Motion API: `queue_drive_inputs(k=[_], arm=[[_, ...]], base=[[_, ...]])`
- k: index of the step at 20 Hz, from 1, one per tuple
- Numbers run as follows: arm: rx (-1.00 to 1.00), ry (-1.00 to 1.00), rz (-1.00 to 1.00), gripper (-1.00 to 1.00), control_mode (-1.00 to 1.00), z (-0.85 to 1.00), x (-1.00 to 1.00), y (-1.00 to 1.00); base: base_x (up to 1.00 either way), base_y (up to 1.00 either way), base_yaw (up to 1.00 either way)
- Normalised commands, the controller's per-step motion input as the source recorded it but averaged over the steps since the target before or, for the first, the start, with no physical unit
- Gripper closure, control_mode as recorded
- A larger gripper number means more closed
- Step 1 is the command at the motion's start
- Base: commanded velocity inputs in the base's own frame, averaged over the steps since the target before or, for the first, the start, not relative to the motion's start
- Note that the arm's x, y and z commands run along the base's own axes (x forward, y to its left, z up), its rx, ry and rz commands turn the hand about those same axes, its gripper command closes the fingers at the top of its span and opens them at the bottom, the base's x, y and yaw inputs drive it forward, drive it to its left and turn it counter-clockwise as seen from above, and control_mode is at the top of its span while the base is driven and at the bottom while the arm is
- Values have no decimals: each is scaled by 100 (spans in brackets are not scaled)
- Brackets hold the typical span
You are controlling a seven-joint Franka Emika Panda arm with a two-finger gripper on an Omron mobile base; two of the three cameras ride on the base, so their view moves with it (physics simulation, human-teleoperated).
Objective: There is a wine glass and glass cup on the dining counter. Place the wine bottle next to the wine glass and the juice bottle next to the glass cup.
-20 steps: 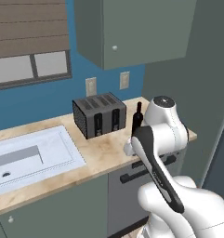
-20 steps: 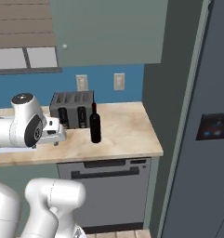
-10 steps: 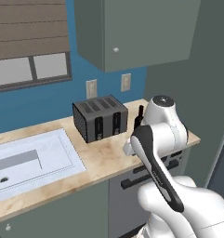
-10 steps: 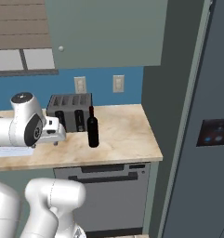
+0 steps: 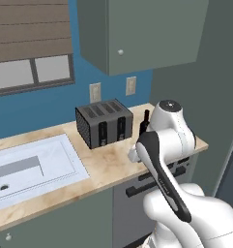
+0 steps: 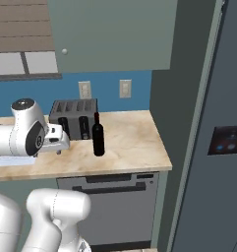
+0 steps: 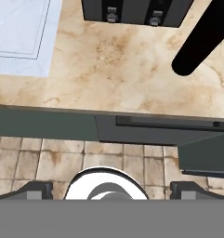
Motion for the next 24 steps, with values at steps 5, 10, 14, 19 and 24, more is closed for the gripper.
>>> queue_drive_inputs(k=[5, 10, 14, 19, 24], arm=[[0, 0, 0, -100, 100, 0, 0, 0], [0, 0, 0, -100, 100, 0, 0, 0], [-1, 0, -5, -100, -100, 0, 0, 1], [-8, -2, -29, -100, -100, 7, 7, 4], [-9, -2, -37, -100, -100, 12, 3, 15]], base=[[0, 0, 0], [0, 0, 0], [0, 1, -5], [0, 0, 0], [0, 0, 0]])
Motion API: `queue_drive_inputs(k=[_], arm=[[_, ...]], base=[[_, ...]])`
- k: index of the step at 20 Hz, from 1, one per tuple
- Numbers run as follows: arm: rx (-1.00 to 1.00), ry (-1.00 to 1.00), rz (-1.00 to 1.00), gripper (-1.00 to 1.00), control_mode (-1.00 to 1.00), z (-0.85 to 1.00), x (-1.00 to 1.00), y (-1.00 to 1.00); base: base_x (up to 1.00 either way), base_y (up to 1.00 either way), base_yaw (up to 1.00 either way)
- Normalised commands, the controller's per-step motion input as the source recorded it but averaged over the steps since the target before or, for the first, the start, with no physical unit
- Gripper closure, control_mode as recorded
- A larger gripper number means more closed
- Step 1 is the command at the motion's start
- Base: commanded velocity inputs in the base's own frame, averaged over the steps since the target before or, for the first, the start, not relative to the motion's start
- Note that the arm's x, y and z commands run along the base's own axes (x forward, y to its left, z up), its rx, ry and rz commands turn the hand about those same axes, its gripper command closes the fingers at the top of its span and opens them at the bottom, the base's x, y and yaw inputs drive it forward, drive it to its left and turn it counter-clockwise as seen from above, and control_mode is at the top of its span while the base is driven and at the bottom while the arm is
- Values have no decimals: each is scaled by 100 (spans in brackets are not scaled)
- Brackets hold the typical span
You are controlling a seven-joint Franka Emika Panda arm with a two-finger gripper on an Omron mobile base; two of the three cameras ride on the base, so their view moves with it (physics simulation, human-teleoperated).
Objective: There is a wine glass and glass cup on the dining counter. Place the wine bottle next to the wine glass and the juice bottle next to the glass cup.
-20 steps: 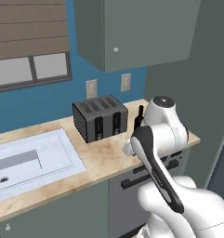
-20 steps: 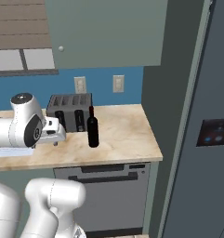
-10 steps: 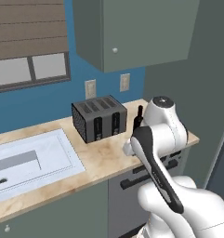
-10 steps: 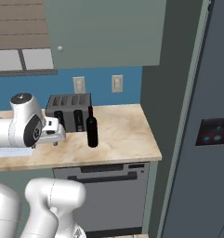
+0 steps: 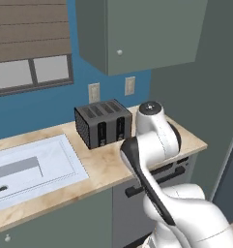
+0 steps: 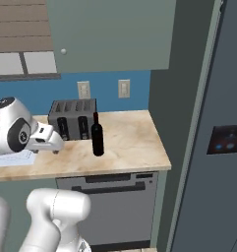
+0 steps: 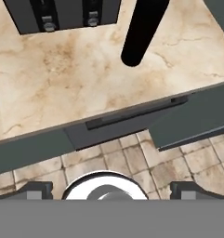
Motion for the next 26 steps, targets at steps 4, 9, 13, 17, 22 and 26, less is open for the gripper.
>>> queue_drive_inputs(k=[4, 9, 13, 17, 22, 26], arm=[[-1, 0, -24, -100, -100, 14, 13, 12], [-3, -1, -16, -100, -100, 11, 19, 1], [-4, -15, -18, -100, -100, 5, 21, 0], [-6, -30, -19, -100, -100, 1, 17, 0], [-11, -35, -13, -100, -100, -5, 11, 0], [-13, -33, -6, -100, -100, -1, 11, -1]], base=[[0, 0, 0], [0, 0, 0], [0, 0, 0], [0, 0, 0], [0, 0, 0], [0, 0, 0]])
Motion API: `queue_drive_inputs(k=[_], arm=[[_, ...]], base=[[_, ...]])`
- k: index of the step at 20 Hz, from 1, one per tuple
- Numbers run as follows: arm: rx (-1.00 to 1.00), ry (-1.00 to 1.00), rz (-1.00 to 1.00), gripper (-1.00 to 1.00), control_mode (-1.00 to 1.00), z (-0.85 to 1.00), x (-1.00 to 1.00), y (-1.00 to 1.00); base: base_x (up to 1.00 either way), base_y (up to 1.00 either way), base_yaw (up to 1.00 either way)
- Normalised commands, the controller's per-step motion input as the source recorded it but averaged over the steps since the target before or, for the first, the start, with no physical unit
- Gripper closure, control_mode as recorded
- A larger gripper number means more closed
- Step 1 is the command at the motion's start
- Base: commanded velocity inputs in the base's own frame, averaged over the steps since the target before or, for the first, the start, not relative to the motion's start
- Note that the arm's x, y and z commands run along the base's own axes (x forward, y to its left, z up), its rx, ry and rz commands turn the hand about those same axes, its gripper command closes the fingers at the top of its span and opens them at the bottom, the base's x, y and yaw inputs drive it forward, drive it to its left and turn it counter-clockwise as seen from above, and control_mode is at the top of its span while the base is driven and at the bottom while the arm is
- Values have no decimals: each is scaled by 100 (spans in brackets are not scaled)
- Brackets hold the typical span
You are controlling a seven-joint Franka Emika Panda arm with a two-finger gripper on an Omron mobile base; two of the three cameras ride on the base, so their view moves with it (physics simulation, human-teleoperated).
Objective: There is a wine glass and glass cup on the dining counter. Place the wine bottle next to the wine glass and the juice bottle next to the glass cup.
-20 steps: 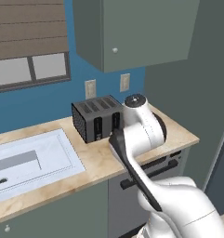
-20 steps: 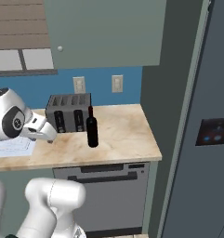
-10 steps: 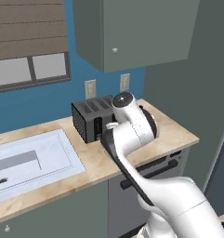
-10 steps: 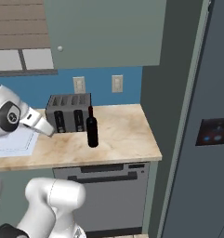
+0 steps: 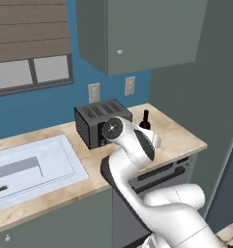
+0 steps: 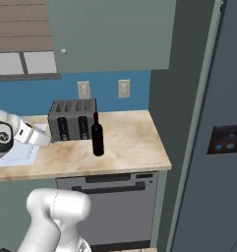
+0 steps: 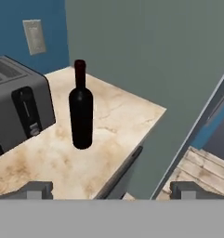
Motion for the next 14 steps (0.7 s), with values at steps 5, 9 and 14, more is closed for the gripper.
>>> queue_drive_inputs(k=[5, 9, 14], arm=[[-10, -18, -3, -100, -100, 0, 18, -3], [-4, -10, -2, -100, -100, 10, 15, -10], [-1, -6, -2, -100, -100, 15, 11, -9]], base=[[0, 0, 0], [0, 0, 0], [0, 0, 0]])
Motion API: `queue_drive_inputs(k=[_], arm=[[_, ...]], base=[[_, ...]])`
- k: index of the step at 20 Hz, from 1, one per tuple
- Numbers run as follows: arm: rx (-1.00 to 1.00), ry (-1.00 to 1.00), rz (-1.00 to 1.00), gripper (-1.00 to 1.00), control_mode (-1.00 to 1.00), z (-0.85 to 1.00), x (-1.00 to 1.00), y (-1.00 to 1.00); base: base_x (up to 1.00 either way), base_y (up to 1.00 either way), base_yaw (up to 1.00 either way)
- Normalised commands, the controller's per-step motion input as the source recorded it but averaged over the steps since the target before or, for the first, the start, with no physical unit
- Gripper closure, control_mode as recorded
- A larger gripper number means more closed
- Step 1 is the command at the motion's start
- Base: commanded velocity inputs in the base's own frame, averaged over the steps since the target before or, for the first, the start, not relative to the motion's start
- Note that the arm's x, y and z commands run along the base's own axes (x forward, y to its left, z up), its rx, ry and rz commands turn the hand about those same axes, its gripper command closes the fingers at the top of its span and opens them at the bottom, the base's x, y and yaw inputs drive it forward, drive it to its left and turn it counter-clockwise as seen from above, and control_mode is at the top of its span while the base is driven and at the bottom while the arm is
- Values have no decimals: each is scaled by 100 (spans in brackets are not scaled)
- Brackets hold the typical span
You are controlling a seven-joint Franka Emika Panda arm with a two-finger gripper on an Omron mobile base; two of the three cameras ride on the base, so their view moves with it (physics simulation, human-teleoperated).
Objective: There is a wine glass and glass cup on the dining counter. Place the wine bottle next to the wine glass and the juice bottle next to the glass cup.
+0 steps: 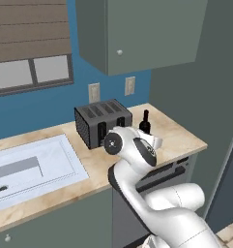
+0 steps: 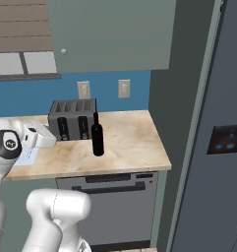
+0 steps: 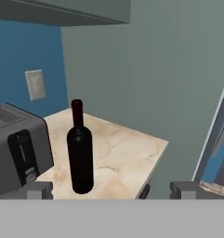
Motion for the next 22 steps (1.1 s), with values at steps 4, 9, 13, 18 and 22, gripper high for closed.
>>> queue_drive_inputs(k=[4, 9, 13, 18, 22], arm=[[-2, -6, -4, -100, -100, 2, 5, 0], [-15, -22, -2, -100, -100, -10, 11, 0], [-16, -28, -4, -100, -100, -17, 21, -2], [-6, -5, -3, -100, -100, -4, 30, -16], [0, 0, -2, -100, -100, 0, 36, -15]], base=[[0, 0, 0], [0, 0, 0], [0, 0, 0], [0, 0, 0], [0, 0, 0]])
